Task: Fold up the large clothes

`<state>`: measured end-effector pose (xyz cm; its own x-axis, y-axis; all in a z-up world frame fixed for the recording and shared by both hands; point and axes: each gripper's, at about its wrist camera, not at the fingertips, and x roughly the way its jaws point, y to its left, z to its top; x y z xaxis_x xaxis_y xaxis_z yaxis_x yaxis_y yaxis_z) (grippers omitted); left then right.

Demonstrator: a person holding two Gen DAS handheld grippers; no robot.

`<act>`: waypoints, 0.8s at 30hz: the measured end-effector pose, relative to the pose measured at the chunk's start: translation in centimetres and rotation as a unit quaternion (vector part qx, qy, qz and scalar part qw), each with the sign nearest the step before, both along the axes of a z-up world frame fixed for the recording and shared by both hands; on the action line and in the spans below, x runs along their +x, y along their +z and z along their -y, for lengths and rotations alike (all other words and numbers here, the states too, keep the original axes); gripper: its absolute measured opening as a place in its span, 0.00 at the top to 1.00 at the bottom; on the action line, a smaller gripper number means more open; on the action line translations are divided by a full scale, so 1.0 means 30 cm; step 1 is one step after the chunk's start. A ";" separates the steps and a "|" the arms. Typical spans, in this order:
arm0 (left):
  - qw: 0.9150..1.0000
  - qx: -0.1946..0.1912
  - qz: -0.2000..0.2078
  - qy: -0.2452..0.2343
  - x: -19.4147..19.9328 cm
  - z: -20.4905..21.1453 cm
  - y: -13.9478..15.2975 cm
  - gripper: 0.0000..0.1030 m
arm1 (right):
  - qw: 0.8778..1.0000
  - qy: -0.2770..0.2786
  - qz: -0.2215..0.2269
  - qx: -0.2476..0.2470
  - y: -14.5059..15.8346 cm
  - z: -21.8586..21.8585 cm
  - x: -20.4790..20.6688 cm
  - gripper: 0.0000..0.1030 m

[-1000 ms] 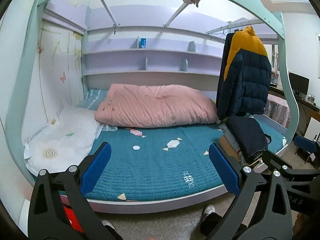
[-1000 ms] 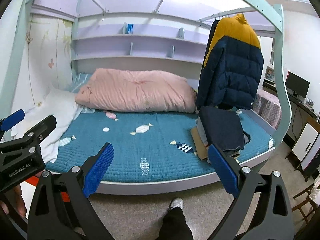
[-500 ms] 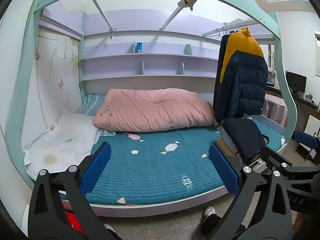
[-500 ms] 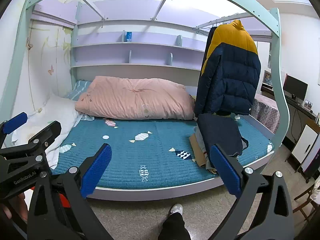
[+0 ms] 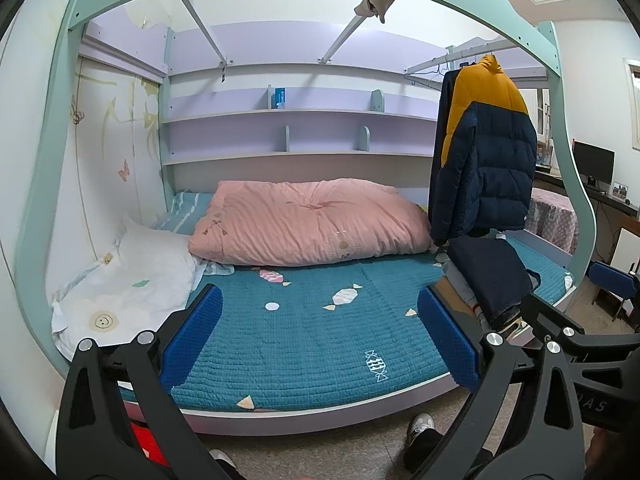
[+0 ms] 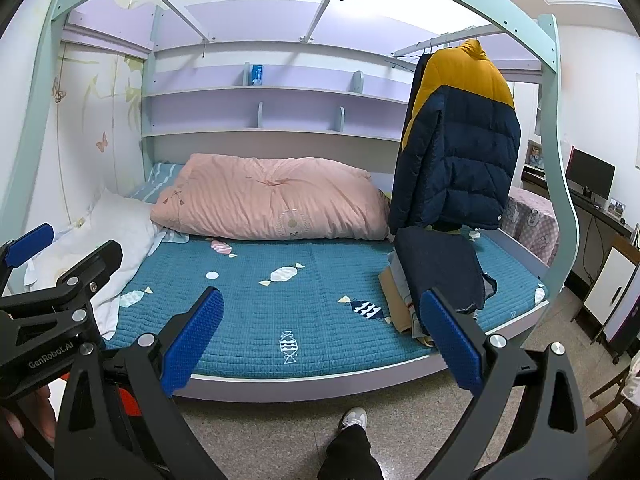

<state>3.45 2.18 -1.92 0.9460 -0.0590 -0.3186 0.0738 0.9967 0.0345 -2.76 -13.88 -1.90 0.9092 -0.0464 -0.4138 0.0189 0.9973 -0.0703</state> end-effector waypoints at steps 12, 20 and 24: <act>1.000 0.002 0.002 0.001 -0.001 0.002 0.000 0.05 | 1.000 0.001 0.000 0.000 -0.001 0.008 0.003 0.07; 1.000 0.004 0.002 0.001 0.001 0.000 0.001 0.05 | 1.000 0.000 -0.001 0.000 0.000 0.007 0.001 0.07; 1.000 0.003 0.003 0.000 0.000 -0.002 0.001 0.05 | 1.000 0.000 0.000 0.001 0.000 0.006 0.000 0.07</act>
<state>3.46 2.25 -1.89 0.9476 -0.0568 -0.3142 0.0735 0.9964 0.0415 -2.76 -14.06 -1.90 0.9092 -0.0458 -0.4138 0.0190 0.9975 -0.0686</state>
